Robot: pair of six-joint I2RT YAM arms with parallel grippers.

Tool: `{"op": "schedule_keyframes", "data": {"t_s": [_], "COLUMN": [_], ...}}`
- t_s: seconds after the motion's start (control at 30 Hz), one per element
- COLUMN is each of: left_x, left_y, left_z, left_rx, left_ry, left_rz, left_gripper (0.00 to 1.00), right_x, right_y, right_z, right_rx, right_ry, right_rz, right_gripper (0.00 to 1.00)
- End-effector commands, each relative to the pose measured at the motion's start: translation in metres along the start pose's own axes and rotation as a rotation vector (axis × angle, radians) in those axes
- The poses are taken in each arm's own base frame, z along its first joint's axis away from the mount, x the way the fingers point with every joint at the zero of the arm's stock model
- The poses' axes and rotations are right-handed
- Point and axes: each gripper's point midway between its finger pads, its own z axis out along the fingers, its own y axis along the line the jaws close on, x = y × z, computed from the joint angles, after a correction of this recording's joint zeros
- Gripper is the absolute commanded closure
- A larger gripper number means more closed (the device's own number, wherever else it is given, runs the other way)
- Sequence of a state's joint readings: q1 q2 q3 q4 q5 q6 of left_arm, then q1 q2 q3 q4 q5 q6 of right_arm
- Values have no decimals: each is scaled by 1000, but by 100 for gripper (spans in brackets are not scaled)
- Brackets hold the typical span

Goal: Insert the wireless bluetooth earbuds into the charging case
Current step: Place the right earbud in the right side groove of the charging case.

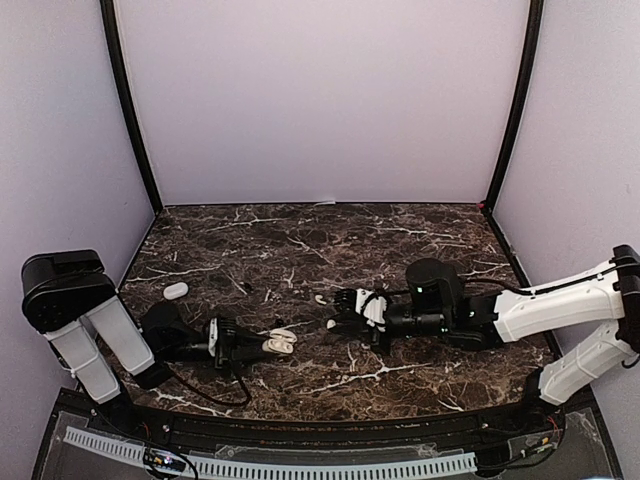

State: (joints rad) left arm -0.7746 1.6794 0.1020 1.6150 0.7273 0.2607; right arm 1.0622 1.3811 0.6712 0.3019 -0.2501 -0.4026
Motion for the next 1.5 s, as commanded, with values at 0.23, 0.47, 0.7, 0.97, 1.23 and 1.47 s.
{"op": "schedule_keyframes", "data": {"t_s": [0.23, 0.47, 0.7, 0.97, 1.23, 1.47], "left_x": [-90, -108, -116, -127, -137, -143], "left_y": [64, 81, 80, 81, 80, 80], "left_z": [24, 36, 41, 42, 39, 38], "left_rx": [-193, -210, -191, -183, -175, -172], "left_ry": [-295, -356, -380, -412, -436, -449], "left_rz": [57, 31, 20, -10, -7, -7], "left_gripper": [100, 100, 100, 100, 100, 100], "right_x": [-99, -112, -108, -101, -100, -99], "right_y": [-9, -20, -32, -36, -36, -36], "right_z": [-18, -34, -36, -34, -34, -30], "right_rx": [181, 260, 324, 344, 343, 337], "right_ry": [-511, -632, -622, -607, -607, -603], "right_rz": [60, 141, 180, 219, 242, 251], "right_gripper": [93, 94, 94, 94, 95, 95]}}
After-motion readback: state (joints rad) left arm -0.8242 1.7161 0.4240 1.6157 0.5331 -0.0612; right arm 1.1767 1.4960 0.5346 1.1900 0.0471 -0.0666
